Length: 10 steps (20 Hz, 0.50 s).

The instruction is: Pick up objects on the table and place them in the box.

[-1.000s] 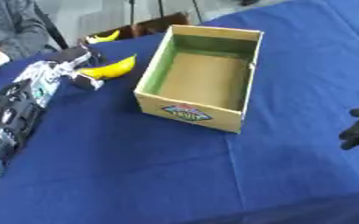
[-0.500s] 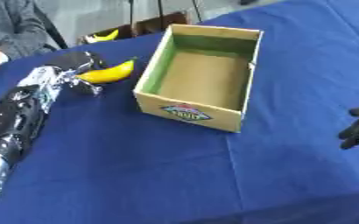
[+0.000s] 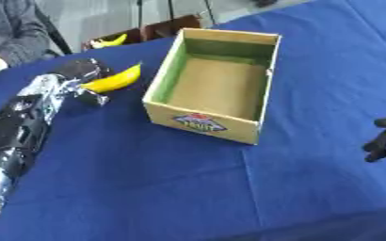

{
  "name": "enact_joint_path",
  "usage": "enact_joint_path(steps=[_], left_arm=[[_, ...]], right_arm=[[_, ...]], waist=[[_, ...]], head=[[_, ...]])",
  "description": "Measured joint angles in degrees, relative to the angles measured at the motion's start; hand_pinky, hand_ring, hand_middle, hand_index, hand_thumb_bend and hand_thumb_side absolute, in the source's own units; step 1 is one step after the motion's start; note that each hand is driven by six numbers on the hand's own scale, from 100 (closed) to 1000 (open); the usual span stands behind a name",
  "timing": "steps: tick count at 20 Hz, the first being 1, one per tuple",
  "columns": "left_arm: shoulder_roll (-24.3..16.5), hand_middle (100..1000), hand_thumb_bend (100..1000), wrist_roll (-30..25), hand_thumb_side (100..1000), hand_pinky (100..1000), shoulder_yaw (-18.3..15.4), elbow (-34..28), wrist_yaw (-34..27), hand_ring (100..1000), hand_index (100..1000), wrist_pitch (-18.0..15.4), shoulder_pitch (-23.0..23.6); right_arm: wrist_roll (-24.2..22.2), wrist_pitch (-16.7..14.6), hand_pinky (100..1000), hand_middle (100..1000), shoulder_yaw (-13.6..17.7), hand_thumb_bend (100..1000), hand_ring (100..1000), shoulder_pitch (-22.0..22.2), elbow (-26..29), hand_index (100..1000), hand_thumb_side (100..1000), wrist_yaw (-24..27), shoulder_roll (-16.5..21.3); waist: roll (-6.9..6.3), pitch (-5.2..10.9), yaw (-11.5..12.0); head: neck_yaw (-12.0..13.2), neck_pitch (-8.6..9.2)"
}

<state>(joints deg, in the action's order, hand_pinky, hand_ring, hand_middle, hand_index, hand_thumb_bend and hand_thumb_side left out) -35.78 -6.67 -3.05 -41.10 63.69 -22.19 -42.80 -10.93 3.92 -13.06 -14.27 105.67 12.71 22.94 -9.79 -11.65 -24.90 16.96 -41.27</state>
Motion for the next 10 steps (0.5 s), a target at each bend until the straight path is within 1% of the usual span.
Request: enact_joint_path(steps=[7, 10], left_arm=[[0.0, 555, 100, 0.26, 247, 573, 0.04, -0.43, -1.9, 563, 660, -0.45, 0.31], [-0.17, 553, 100, -0.26, 248, 572, 0.06, -2.18, -3.39, 560, 659, -1.45, 0.3]], right_arm=[[0.05, -0.04, 549, 513, 0.03, 100, 607, 0.12, 0.0, 755, 1000, 0.0, 0.0], [0.07, -0.07, 549, 513, 0.1, 100, 607, 0.24, 0.0, 755, 1000, 0.0, 0.0]], waist=[[0.05, 0.03, 0.11], [0.37, 0.47, 0.41]], head=[[-0.06, 0.0], [-0.26, -0.01]])
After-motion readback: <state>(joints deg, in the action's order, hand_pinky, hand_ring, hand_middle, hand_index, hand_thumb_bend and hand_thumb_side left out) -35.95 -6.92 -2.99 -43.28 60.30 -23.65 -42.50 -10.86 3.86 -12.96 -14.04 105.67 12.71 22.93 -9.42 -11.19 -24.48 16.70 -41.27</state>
